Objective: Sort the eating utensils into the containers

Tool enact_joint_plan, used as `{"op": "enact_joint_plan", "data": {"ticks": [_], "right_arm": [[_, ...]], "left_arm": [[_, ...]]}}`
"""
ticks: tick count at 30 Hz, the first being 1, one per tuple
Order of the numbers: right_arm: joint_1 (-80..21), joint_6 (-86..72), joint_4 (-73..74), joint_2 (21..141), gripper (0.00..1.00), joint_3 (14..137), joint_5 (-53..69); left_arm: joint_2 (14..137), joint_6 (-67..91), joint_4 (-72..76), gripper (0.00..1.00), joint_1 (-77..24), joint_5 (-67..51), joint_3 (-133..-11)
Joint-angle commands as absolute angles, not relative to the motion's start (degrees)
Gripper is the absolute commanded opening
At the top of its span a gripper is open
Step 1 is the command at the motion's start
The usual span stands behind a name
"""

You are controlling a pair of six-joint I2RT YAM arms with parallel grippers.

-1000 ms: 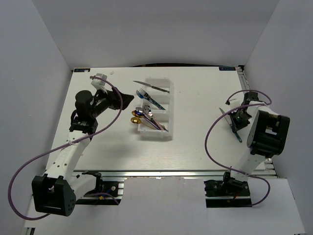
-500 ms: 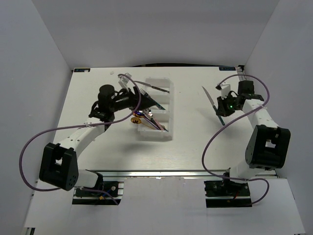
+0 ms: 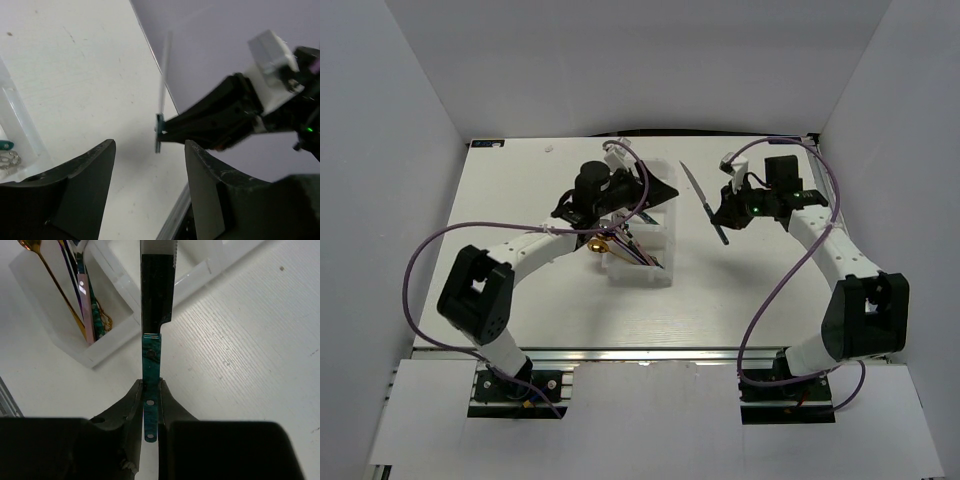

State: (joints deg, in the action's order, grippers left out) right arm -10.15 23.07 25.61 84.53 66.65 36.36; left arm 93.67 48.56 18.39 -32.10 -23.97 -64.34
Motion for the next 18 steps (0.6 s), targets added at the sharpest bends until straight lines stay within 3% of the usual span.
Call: {"op": "enact_joint_plan", "data": {"ticks": [1,9,18], "right_arm": [[-10.3,20.5,21.4,81.1,0.0,66.6,40.4],[-11.6,19.8,20.0,79.7,0.0,64.0,42.4],[-11.6,19.1,18.1,78.4,0.0,63.0,41.5]], "left_arm": [[95.4,48.4,18.9,0.68,-33.2,-17.8,-69.1],[101.9,47.1,18.6,0.67,-36.4,-16.7,-76.7],[101.3,47.1,18.5,0.6,-37.3,-16.2,-75.9]]}}
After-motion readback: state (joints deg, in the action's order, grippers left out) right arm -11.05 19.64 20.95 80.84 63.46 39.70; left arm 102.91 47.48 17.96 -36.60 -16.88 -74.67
